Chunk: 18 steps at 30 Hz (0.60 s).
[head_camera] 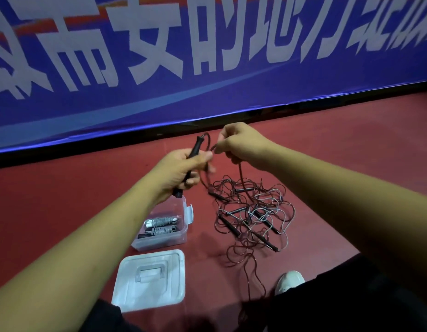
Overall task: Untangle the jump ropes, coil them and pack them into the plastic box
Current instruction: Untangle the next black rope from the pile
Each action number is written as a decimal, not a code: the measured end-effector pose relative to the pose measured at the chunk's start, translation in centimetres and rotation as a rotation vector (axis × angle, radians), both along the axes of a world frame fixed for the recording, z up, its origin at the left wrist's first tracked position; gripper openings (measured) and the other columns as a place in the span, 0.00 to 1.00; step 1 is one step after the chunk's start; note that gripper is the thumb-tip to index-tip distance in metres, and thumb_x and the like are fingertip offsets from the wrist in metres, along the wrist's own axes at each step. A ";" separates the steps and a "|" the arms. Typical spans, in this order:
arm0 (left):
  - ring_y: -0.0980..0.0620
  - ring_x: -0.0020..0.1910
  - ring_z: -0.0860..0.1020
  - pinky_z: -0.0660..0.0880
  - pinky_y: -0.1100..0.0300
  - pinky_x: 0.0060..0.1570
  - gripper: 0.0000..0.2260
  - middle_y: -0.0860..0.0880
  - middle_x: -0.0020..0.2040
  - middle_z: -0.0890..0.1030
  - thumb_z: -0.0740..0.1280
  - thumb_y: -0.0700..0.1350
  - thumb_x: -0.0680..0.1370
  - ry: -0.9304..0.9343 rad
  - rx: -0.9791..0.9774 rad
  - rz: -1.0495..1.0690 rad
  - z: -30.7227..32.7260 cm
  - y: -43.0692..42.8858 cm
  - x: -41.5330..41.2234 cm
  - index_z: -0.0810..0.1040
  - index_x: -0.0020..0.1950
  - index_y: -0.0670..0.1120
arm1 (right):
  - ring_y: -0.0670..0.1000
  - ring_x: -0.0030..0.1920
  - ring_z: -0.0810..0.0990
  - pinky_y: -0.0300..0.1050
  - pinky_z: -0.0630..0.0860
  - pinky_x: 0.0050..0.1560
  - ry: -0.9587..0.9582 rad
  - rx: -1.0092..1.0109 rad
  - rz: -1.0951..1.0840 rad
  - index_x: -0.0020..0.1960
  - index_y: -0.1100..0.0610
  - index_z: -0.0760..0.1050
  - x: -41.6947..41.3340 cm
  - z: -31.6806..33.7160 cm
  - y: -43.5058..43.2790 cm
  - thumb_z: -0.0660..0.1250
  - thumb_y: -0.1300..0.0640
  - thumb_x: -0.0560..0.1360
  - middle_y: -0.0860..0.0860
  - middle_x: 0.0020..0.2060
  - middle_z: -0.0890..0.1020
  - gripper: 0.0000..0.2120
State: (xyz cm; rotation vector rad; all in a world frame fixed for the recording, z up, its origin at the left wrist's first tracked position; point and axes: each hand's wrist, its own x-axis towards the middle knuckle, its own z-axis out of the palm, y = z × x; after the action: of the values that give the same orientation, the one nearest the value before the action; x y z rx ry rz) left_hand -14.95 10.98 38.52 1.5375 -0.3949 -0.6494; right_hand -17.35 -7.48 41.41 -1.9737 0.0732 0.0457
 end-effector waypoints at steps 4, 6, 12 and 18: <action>0.58 0.20 0.60 0.52 0.69 0.17 0.06 0.52 0.27 0.69 0.69 0.45 0.73 0.061 -0.108 0.123 -1.3 0.6 1.2 0.73 0.42 0.45 | 0.49 0.29 0.71 0.41 0.71 0.31 0.036 0.055 0.154 0.40 0.59 0.72 0.1 -1.8 -1.4 0.70 0.65 0.75 0.53 0.30 0.73 0.08; 0.59 0.20 0.60 0.52 0.69 0.17 0.06 0.53 0.27 0.67 0.65 0.42 0.77 0.133 -0.238 0.210 -1.5 1.2 2.3 0.71 0.41 0.46 | 0.51 0.31 0.73 0.42 0.72 0.32 0.072 0.001 0.178 0.42 0.60 0.73 -0.2 -3.9 -2.8 0.69 0.62 0.77 0.55 0.31 0.74 0.07; 0.60 0.20 0.61 0.55 0.68 0.16 0.10 0.55 0.27 0.67 0.61 0.42 0.82 0.166 -0.360 0.435 -1.8 4.5 6.6 0.70 0.40 0.47 | 0.55 0.40 0.78 0.47 0.75 0.43 0.348 -0.253 0.123 0.47 0.66 0.78 -1.3 -11.1 -10.0 0.68 0.60 0.78 0.58 0.38 0.80 0.09; 0.59 0.19 0.72 0.61 0.66 0.20 0.05 0.49 0.35 0.77 0.62 0.40 0.82 -0.147 0.407 0.541 -2.8 7.0 9.3 0.74 0.47 0.44 | 0.55 0.32 0.71 0.48 0.71 0.34 0.260 -0.124 -0.021 0.45 0.69 0.78 -0.3 -10.8 -10.5 0.68 0.57 0.78 0.59 0.31 0.74 0.13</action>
State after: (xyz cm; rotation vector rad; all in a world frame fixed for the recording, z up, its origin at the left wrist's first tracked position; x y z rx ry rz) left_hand -5.70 17.98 35.73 1.9816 0.0613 -0.1946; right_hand -17.63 -18.01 30.57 -2.0808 0.2716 0.2899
